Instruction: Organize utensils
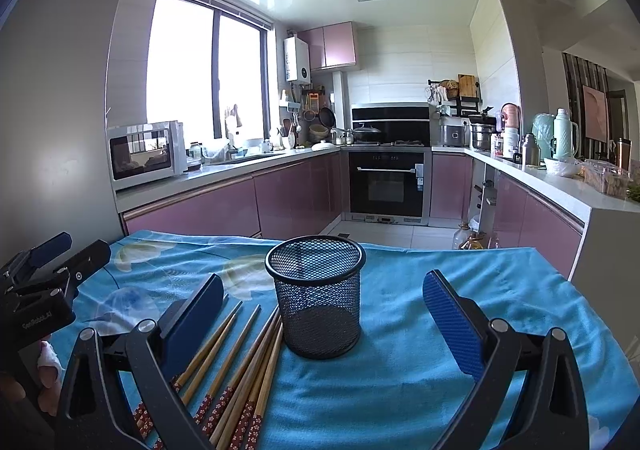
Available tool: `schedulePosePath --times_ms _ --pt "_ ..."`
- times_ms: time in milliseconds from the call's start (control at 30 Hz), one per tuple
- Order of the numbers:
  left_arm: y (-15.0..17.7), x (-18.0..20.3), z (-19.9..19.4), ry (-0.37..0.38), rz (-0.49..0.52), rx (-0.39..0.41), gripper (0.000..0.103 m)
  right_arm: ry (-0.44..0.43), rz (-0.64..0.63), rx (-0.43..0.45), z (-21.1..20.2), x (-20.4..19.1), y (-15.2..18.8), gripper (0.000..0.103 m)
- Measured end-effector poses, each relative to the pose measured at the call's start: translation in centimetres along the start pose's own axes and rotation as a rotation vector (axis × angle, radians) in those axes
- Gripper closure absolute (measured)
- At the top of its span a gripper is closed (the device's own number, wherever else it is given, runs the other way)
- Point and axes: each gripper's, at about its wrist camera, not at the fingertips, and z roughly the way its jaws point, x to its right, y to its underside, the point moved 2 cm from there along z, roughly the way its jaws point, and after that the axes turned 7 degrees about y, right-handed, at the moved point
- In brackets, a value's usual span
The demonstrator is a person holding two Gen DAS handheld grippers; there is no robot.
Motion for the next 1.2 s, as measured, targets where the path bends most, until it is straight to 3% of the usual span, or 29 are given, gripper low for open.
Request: schedulePosePath --times_ms 1200 --pt "0.25 0.11 -0.01 0.0 -0.003 0.001 0.006 -0.012 0.001 -0.013 0.38 -0.44 0.09 0.006"
